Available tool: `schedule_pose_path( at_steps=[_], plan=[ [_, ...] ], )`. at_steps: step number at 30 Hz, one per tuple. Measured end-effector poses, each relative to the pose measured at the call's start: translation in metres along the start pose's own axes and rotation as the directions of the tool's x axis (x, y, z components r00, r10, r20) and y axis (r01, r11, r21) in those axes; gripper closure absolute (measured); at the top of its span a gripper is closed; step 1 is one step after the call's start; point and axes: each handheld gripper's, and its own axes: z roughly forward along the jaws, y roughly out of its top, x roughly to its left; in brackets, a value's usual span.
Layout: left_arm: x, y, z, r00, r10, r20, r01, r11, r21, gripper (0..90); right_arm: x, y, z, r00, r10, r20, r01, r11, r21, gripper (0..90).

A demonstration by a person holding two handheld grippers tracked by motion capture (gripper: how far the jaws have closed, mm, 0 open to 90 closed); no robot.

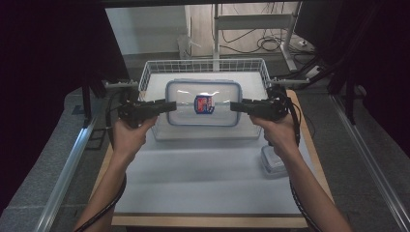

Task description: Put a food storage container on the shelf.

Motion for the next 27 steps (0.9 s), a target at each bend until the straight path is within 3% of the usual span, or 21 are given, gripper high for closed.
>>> schedule_pose_path(
  at_steps=[6,15,27],
  plan=[
    [0.01,0.017,0.007,0.9998,-0.017,0.004,0.017,0.9998,-0.004,52.2,-0.009,0.022,0.006,0.9999,0.014,0.006,-0.014,1.0,-0.011,49.3],
    [0.026,0.034,0.018,0.9986,-0.052,0.006,0.052,0.9986,-0.007,52.1,-0.022,0.042,0.016,0.9987,0.048,0.015,-0.048,0.999,-0.013,49.2],
    [0.04,0.041,0.028,0.9953,-0.096,0.013,0.097,0.9953,-0.006,51.8,-0.037,0.055,0.026,0.9955,0.092,0.022,-0.092,0.996,-0.003,49.3]
  ],
)
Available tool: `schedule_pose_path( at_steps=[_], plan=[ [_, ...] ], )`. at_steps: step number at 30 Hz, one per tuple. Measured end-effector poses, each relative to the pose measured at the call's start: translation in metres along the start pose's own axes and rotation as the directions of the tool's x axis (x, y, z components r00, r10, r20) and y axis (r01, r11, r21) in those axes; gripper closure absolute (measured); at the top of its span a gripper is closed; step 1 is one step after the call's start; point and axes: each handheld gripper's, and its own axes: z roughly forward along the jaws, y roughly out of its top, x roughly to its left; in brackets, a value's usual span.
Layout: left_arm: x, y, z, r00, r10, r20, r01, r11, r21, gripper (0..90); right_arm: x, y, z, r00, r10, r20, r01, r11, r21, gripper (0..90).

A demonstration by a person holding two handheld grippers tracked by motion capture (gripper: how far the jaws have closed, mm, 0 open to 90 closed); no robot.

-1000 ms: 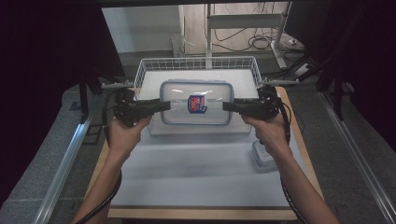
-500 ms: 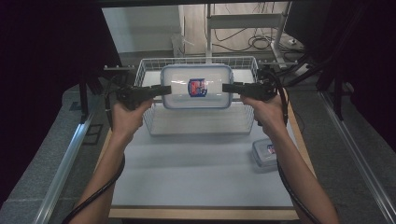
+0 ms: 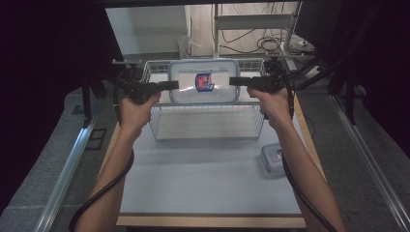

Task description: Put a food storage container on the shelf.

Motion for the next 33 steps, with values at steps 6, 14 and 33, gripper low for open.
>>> schedule_pose_path(
  at_steps=[6,14,33],
  plan=[
    [0.0,0.002,0.001,0.9999,0.009,-0.014,-0.009,0.9999,0.005,51.1,-0.003,0.002,0.002,1.0,-0.002,-0.01,0.002,1.0,0.004,49.2],
    [0.003,0.004,0.003,0.9996,0.017,-0.024,-0.017,0.9998,-0.007,50.0,-0.008,0.005,0.007,1.0,0.004,-0.006,-0.004,1.0,-0.018,48.2],
    [0.008,0.007,0.016,0.9984,0.005,-0.057,-0.005,0.9999,-0.016,38.4,-0.015,0.01,0.017,0.9998,0.005,0.017,-0.005,0.999,-0.035,43.8]
  ],
)
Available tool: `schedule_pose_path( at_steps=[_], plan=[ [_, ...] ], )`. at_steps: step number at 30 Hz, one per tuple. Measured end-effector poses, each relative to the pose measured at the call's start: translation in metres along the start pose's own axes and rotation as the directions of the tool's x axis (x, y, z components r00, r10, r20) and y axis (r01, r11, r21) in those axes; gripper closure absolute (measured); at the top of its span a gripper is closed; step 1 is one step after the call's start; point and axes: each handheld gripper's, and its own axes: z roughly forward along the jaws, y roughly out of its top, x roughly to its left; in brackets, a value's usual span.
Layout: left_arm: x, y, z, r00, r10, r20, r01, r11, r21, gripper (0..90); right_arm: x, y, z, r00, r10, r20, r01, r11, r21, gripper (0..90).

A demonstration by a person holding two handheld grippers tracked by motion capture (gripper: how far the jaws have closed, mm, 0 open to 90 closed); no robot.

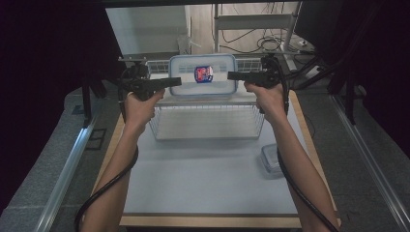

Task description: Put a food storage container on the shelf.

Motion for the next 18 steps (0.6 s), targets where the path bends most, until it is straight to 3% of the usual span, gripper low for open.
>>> schedule_pose_path(
  at_steps=[2,6,8,11,18],
  plan=[
    [0.001,0.0,0.003,1.0,-0.003,-0.003,0.003,1.0,0.005,36.0,0.0,0.0,0.001,0.9998,-0.008,0.017,0.008,1.0,-0.008,43.0],
    [0.008,0.0,0.011,0.9983,-0.054,0.021,0.054,0.9982,0.025,23.9,0.003,0.0,0.007,0.9955,-0.064,0.07,0.064,0.998,0.011,42.2],
    [0.019,-0.001,0.015,0.9922,-0.109,0.06,0.108,0.994,0.017,22.5,0.005,-0.001,0.008,0.9934,-0.077,0.086,0.076,0.997,0.013,40.3],
    [0.024,-0.001,0.016,0.9891,-0.126,0.076,0.126,0.992,0.012,22.1,0.005,-0.001,0.009,0.9926,-0.075,0.095,0.075,0.997,0.008,40.1],
    [0.025,0.002,0.018,0.9922,-0.105,0.067,0.103,0.9941,0.032,16.4,0.005,-0.003,0.004,0.9931,-0.08,0.086,0.08,0.997,-0.004,40.6]
  ],
)
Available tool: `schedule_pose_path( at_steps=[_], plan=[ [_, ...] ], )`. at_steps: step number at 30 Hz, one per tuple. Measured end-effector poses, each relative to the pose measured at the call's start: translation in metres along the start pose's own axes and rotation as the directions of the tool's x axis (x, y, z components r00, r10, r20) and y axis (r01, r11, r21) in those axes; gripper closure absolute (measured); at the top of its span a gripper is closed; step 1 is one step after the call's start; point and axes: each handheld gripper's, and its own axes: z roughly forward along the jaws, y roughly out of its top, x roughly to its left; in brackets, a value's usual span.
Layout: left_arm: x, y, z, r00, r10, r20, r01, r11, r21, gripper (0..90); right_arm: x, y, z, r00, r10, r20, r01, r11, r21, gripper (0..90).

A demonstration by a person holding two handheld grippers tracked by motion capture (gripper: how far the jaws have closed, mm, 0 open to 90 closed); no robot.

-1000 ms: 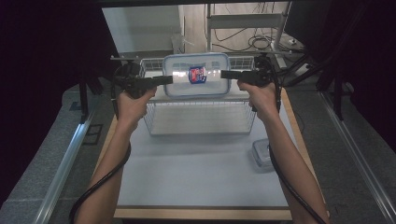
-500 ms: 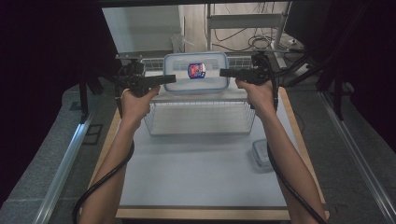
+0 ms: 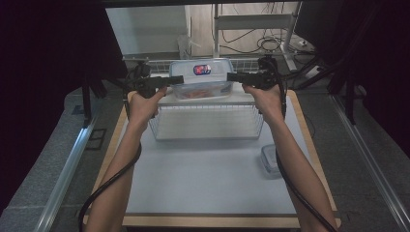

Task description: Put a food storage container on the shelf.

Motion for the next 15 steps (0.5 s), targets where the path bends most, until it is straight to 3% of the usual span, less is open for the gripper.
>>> schedule_pose_path(
  at_steps=[4,7,9,12,13,14,15],
  plan=[
    [-0.003,-0.003,-0.007,0.998,0.045,-0.044,-0.046,0.9985,-0.03,14.3,0.0,-0.003,-0.002,0.9999,-0.002,-0.011,0.002,1.0,-0.007,39.8],
    [-0.001,-0.006,-0.012,0.9981,0.051,-0.035,-0.053,0.9974,-0.049,14.3,-0.002,-0.005,-0.006,0.9998,-0.017,-0.01,0.017,1.0,-0.014,39.1],
    [-0.004,-0.009,-0.015,0.9957,0.087,-0.03,-0.089,0.9948,-0.051,14.4,-0.002,-0.006,-0.006,0.9998,-0.019,-0.01,0.018,1.0,-0.017,39.0],
    [-0.013,-0.015,-0.018,0.9827,0.174,-0.062,-0.177,0.9833,-0.041,17.0,-0.003,-0.012,-0.009,0.9993,-0.035,-0.015,0.035,0.999,-0.023,39.0],
    [-0.02,-0.019,-0.02,0.9706,0.224,-0.087,-0.228,0.973,-0.035,20.6,-0.003,-0.016,-0.011,0.9988,-0.047,-0.014,0.047,0.999,-0.022,39.5],
    [-0.02,-0.019,-0.02,0.9706,0.224,-0.087,-0.228,0.973,-0.035,22.1,-0.003,-0.016,-0.011,0.9988,-0.047,-0.014,0.047,0.999,-0.022,39.5],
    [-0.023,-0.022,-0.021,0.9631,0.248,-0.105,-0.252,0.9672,-0.032,24.7,-0.003,-0.019,-0.012,0.9981,-0.06,-0.013,0.06,0.998,-0.021,40.1]
  ],
)
